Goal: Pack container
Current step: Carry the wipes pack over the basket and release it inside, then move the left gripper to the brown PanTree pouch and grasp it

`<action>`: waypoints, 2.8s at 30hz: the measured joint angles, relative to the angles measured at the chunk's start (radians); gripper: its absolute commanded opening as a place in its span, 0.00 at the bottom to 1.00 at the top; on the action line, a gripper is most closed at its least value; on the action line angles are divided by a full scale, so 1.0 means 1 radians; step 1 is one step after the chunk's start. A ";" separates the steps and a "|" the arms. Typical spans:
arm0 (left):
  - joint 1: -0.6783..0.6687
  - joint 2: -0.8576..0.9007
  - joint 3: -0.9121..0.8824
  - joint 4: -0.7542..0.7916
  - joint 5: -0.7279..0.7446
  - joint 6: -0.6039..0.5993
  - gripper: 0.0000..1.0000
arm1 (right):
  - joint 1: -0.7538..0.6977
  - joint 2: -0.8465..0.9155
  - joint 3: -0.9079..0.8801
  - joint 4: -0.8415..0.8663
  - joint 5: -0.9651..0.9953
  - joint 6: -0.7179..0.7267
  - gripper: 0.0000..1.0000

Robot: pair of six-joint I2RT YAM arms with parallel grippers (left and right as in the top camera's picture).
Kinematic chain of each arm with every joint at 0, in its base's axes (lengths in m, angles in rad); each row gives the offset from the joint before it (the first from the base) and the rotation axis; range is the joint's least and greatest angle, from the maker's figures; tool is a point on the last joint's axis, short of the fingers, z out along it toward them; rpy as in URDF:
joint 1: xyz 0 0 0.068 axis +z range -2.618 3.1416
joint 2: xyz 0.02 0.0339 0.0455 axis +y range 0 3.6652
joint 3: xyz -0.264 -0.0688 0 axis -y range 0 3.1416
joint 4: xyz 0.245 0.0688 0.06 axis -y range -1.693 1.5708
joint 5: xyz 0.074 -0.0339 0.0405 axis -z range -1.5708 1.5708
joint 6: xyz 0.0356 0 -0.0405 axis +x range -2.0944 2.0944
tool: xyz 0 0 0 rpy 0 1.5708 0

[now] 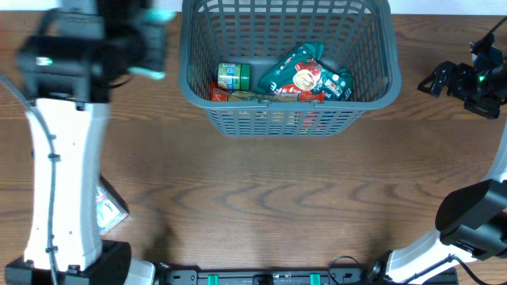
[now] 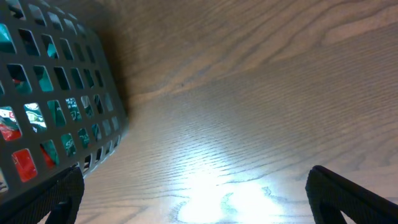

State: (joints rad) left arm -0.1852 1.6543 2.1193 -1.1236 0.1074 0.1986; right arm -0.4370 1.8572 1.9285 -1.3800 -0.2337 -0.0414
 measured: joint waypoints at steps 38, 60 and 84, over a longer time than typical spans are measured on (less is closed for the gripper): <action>-0.358 0.524 0.000 0.210 -0.041 0.427 0.68 | 0.002 0.000 -0.001 -0.063 -0.001 -0.014 0.99; -0.050 0.041 0.021 0.146 -0.261 0.267 0.99 | 0.002 0.000 -0.001 -0.064 0.000 -0.014 0.99; 0.631 0.515 0.021 0.178 -0.176 0.037 0.99 | 0.002 0.000 -0.001 -0.079 -0.001 -0.014 0.99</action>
State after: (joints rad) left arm 0.4454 2.1689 2.1407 -0.9455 -0.0689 0.2356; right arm -0.4355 1.8576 1.9278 -1.4586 -0.2344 -0.0559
